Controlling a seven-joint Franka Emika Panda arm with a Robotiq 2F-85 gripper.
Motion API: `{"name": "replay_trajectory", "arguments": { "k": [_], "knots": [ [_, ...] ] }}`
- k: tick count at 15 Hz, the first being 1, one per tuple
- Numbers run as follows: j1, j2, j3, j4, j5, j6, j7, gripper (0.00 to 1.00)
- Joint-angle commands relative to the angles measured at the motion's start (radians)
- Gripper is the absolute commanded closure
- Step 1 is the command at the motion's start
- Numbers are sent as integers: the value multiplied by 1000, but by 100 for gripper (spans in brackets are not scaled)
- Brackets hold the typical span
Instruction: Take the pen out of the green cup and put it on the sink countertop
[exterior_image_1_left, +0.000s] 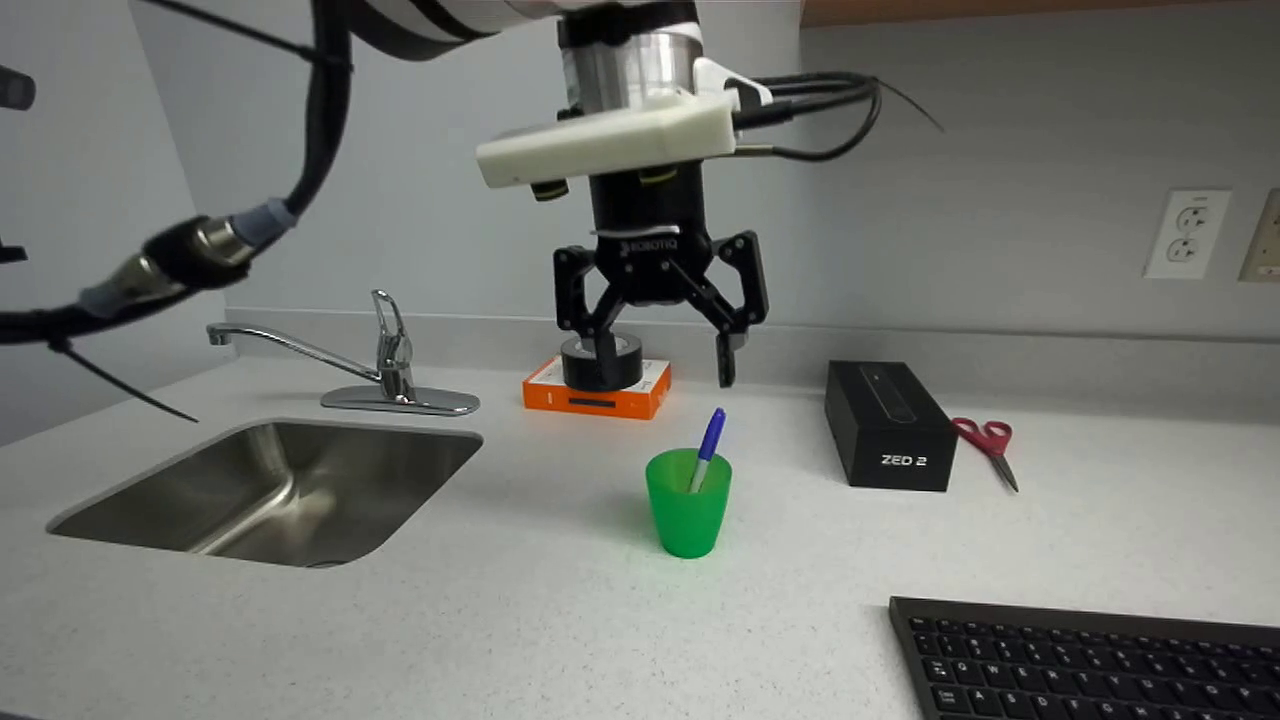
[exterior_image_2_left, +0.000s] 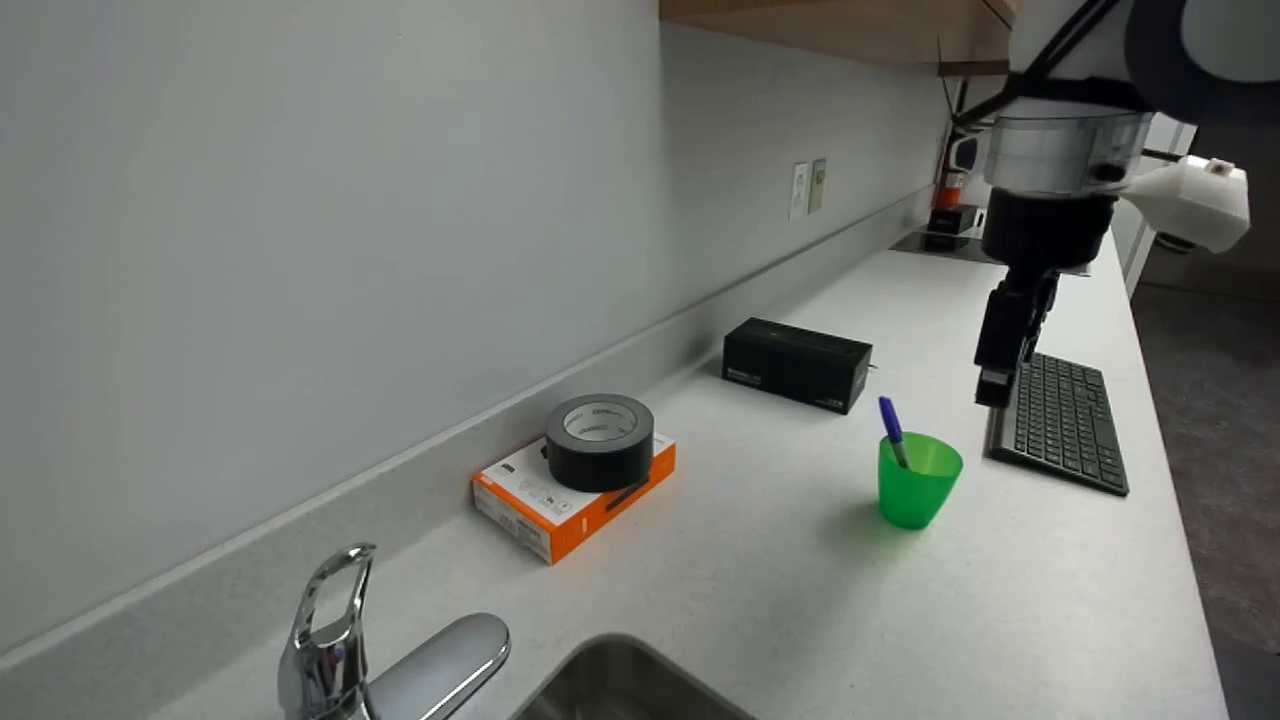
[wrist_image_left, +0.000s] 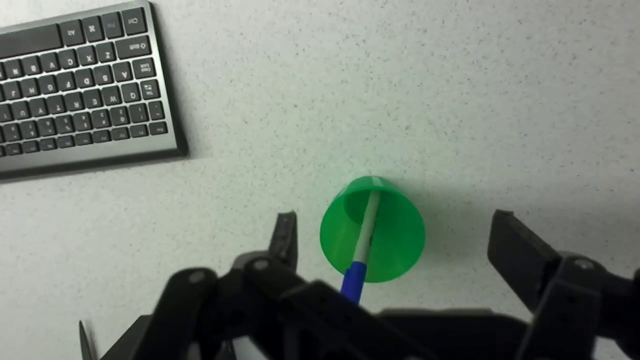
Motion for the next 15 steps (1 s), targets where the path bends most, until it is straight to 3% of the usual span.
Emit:
{"name": "replay_trajectory", "arguments": {
  "k": [1, 4, 15],
  "knots": [
    [-3, 6, 4, 1, 1, -2, -1, 0],
    [-2, 2, 7, 2, 1, -2, -1, 0],
    [-19, 205, -21, 77, 25, 162, 42, 0]
  ]
}}
